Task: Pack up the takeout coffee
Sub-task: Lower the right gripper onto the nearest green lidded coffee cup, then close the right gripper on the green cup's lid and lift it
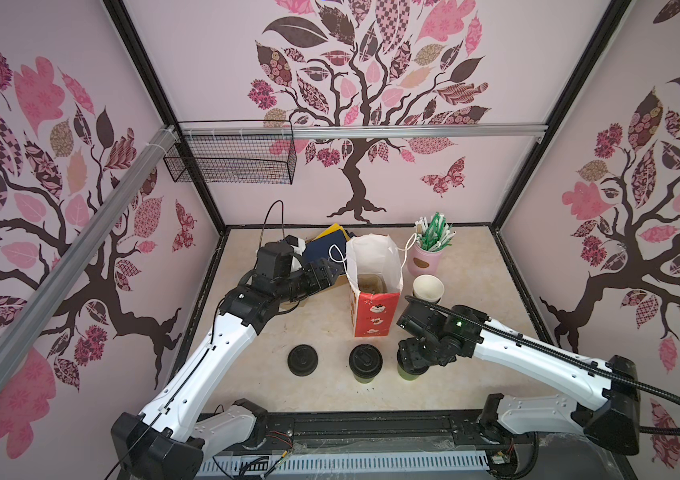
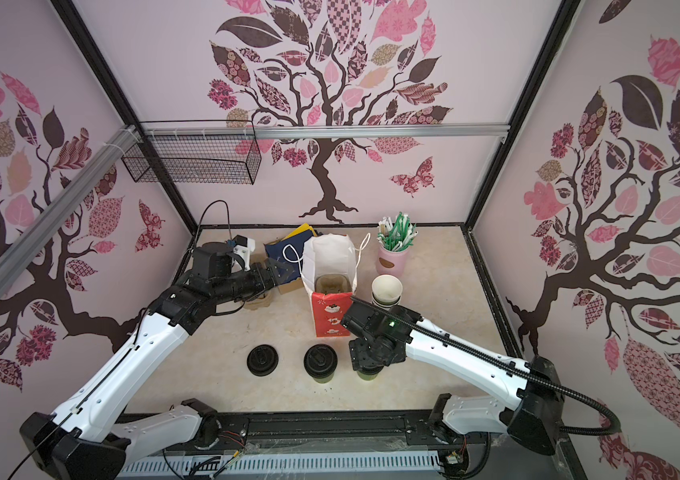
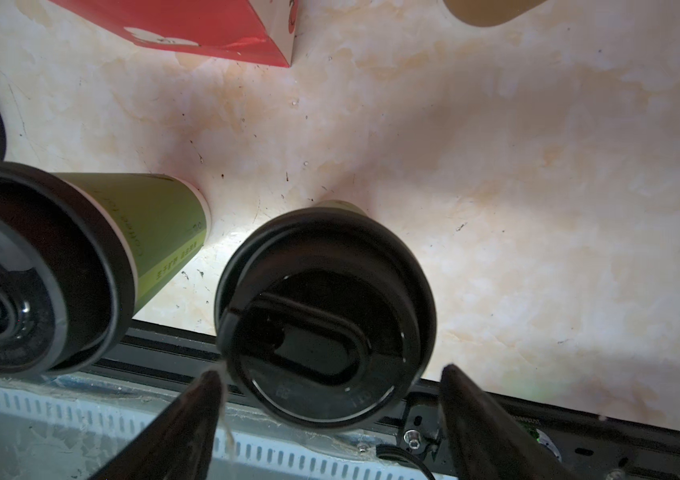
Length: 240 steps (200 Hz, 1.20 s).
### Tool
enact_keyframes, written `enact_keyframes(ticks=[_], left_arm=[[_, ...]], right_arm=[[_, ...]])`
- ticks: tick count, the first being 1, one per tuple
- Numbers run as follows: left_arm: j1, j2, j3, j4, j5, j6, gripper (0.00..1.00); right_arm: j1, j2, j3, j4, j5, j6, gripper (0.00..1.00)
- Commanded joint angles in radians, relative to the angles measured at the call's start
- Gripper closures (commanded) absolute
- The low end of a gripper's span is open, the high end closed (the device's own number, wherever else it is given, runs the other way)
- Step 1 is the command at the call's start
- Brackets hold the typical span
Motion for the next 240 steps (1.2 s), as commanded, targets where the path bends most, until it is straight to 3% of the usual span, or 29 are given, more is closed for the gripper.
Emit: enact_keyframes(ticks=[1,139,240], left_arm=[[0.005,-0.017,-0.033,0.025,-0.007,-0.007,0.17],[0.005,-0.016,-0.033,0.030,-0.011,-0.018,0.17],[0.005,0.004,-0.012,0.026,0.000,-0.006,0.17]], right_arm=[[0.006,0.027,0.036,0.010,0.019,-0.011,0.16],[0.006,0.060,0.014,0.038,0.051,-0.002,0.22],[0.006,0.060,-0.008,0.043,0.051,0.012,0.19]])
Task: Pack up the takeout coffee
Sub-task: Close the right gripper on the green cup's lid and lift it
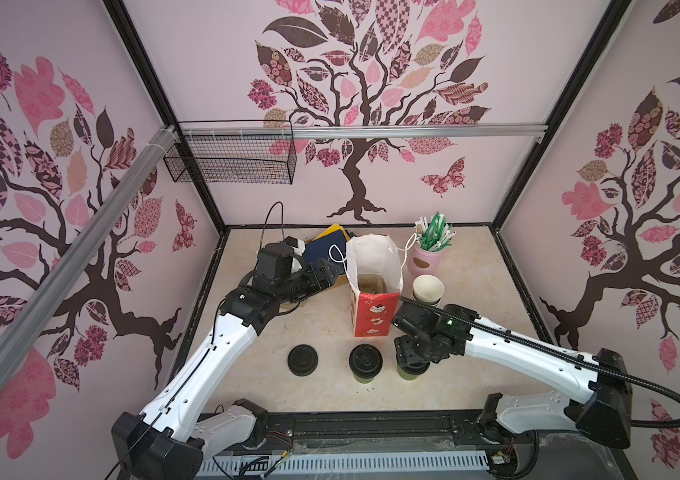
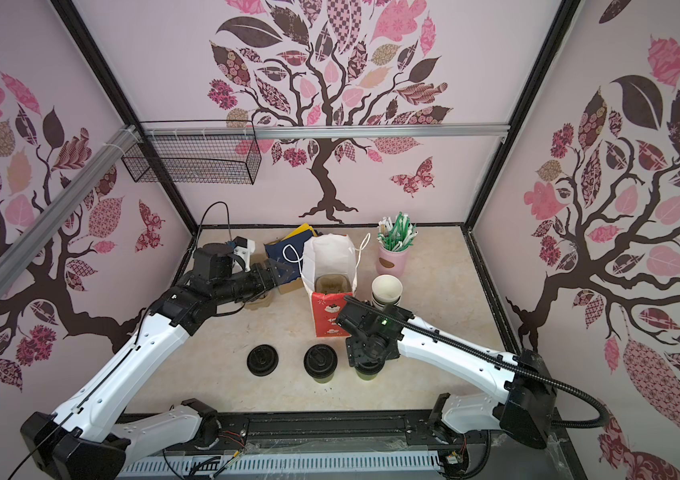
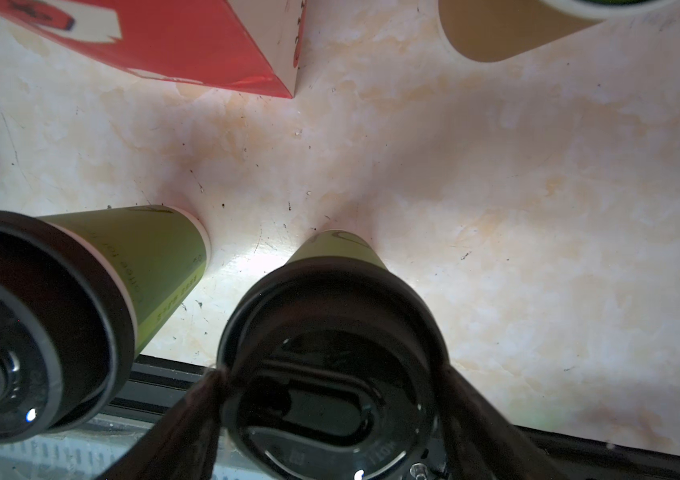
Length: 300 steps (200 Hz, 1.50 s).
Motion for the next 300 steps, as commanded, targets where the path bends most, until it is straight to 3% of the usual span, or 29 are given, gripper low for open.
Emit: enact_keyframes(ticks=[1,159,300], left_arm=[[0.005,0.004,0.000,0.018,0.003,0.011,0.17],[0.017,0.003,0.004,0.017,0.006,0.016,0.17],[0.032,0.004,0.016,0.005,0.006,0.022,0.17]], right_arm=[[0.007,0.014,-0.002,-0.014,0.014,0.011,0.19],[0.008,0.022,0.000,-0.050,-0.008,-0.003,0.16],[0.010,0.025,-0.016,-0.054,-0.003,0.002,0.24]])
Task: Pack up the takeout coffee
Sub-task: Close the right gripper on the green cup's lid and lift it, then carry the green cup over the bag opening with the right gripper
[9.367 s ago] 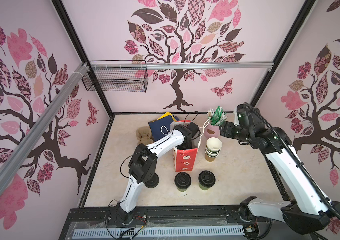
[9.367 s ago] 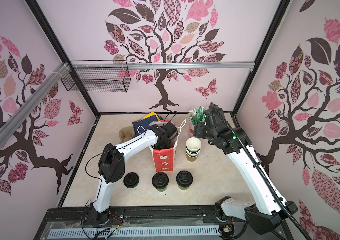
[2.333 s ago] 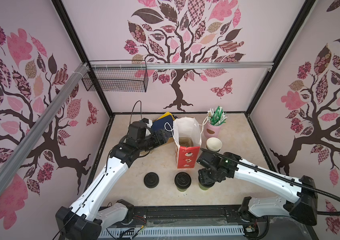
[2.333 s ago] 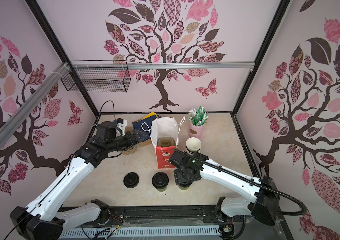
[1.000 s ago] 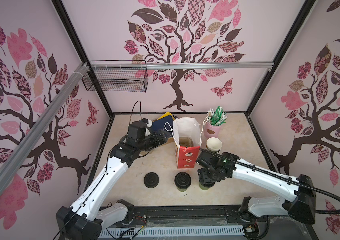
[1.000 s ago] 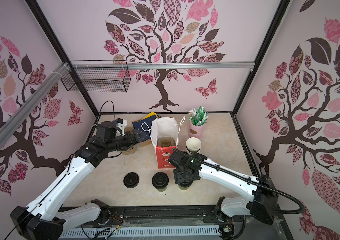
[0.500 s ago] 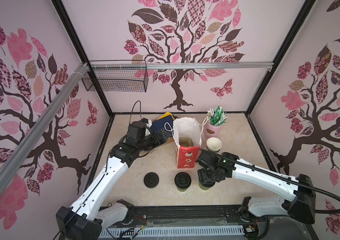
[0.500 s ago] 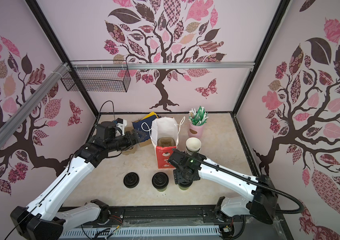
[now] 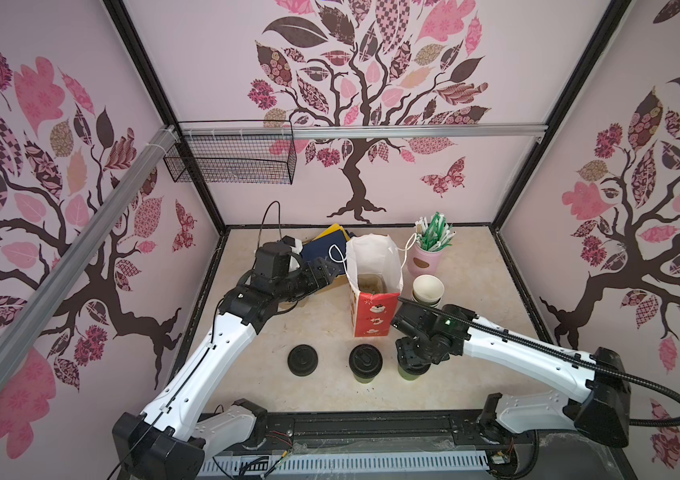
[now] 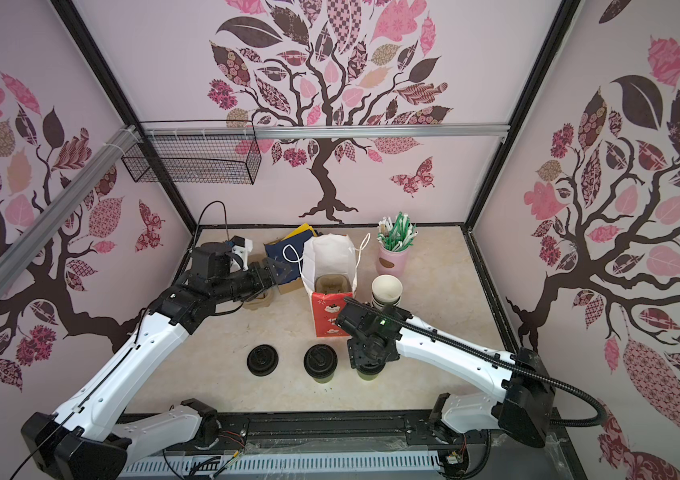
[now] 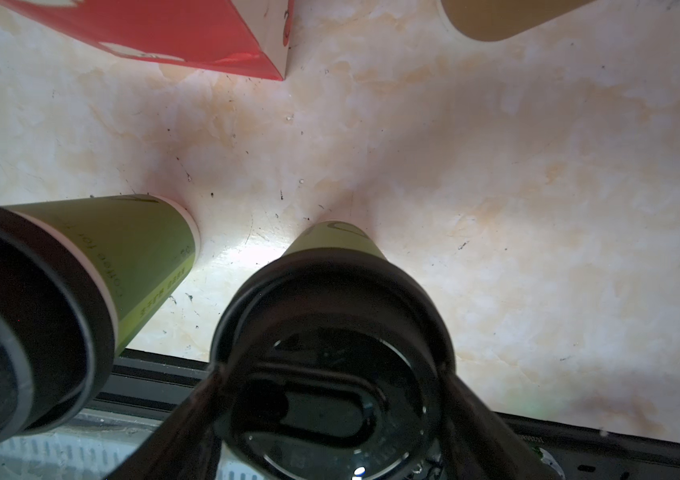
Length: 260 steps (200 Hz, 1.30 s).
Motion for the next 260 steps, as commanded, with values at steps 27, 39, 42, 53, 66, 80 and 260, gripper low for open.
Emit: enact_keyframes(ticks=[27,39,42,53,66,80,260], left_arm=[[0.019,0.003,0.010,0.005,0.004,0.019,0.17],[0.026,0.009,0.014,-0.001,0.011,0.019,0.17],[0.028,0.011,0.016,-0.003,0.013,0.020,0.17],[0.030,0.016,0.027,-0.014,0.015,0.025,0.18],[0.030,0.018,0.041,-0.024,0.013,0.031,0.18],[0.029,0.010,0.042,-0.022,0.011,0.031,0.18],[0.011,0.050,0.126,-0.049,0.023,0.086,0.18]], right_arm=[[0.008,-0.001,0.008,-0.057,0.012,0.001,0.26],[0.008,-0.013,0.018,-0.063,0.012,0.007,0.27],[0.008,-0.016,0.020,-0.067,0.013,0.009,0.27],[0.008,-0.028,0.034,-0.086,0.018,0.014,0.27],[0.008,-0.044,0.048,-0.117,0.021,0.019,0.28],[0.008,-0.064,0.067,-0.157,0.022,0.018,0.28],[0.008,-0.206,0.348,-0.439,0.037,-0.140,0.28]])
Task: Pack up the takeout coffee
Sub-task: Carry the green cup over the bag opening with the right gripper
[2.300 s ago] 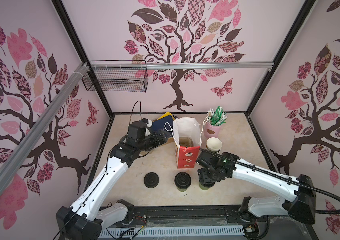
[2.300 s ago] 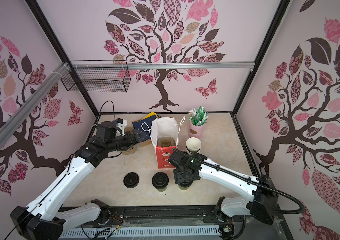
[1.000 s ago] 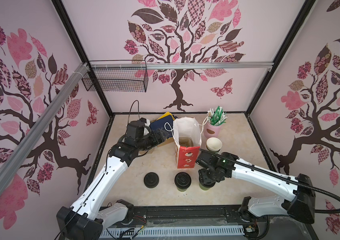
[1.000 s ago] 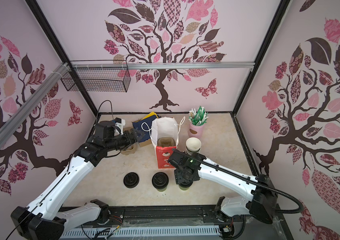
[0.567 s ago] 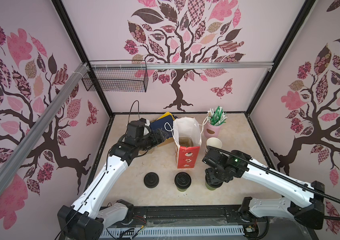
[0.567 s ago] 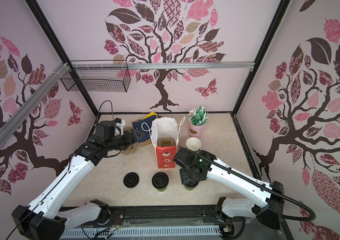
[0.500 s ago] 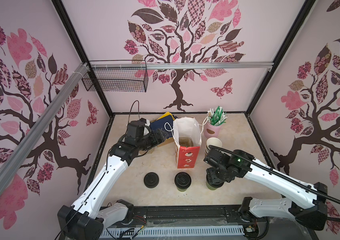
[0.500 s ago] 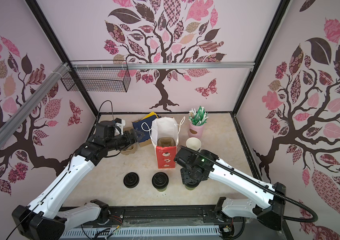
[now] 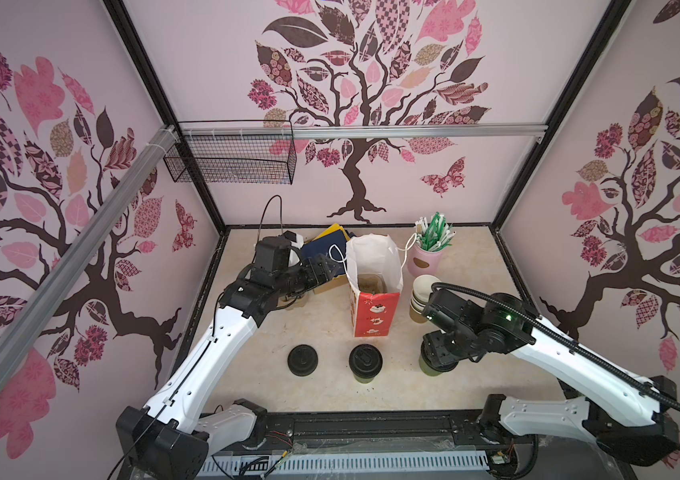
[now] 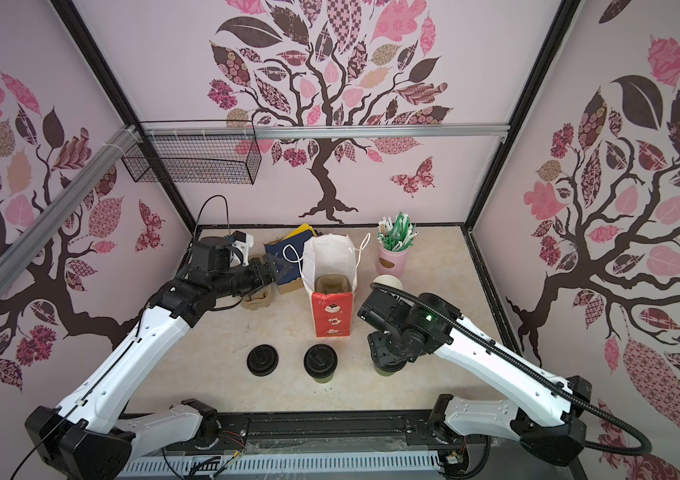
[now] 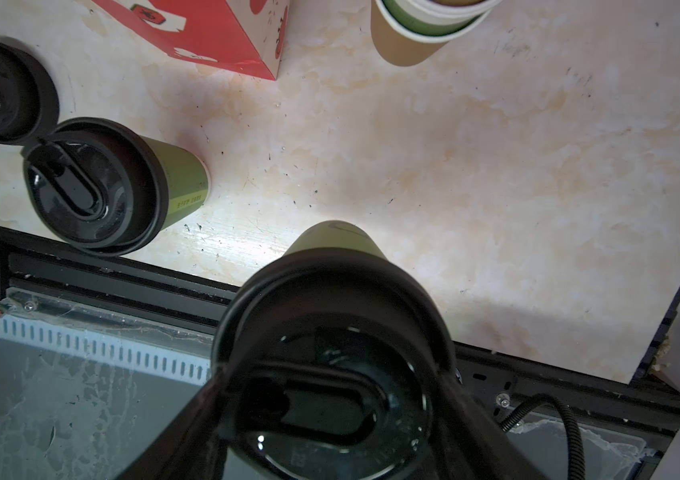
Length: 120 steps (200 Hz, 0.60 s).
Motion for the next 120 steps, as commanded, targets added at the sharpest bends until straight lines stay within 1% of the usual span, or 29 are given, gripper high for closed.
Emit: enact_keyframes(ticks=[1,33,70,98,120], left_arm=[[-0.006,0.009,0.064,-0.017,-0.001,0.032,0.18],[-0.029,0.038,0.110,-0.051,-0.021,0.056,0.18],[-0.055,0.096,0.174,-0.132,-0.043,0.089,0.18],[-0.059,0.134,0.206,-0.142,-0.027,0.099,0.19],[-0.061,0.178,0.227,-0.144,0.003,0.105,0.21]], right_arm=[[0.008,-0.039,0.057,-0.042,0.006,-0.057,0.28],[0.007,-0.024,0.113,-0.043,-0.036,-0.141,0.28],[0.006,-0.001,0.212,-0.043,-0.058,-0.182,0.28],[0.006,0.022,0.294,-0.042,-0.063,-0.204,0.27],[0.006,0.063,0.389,-0.041,-0.038,-0.226,0.27]])
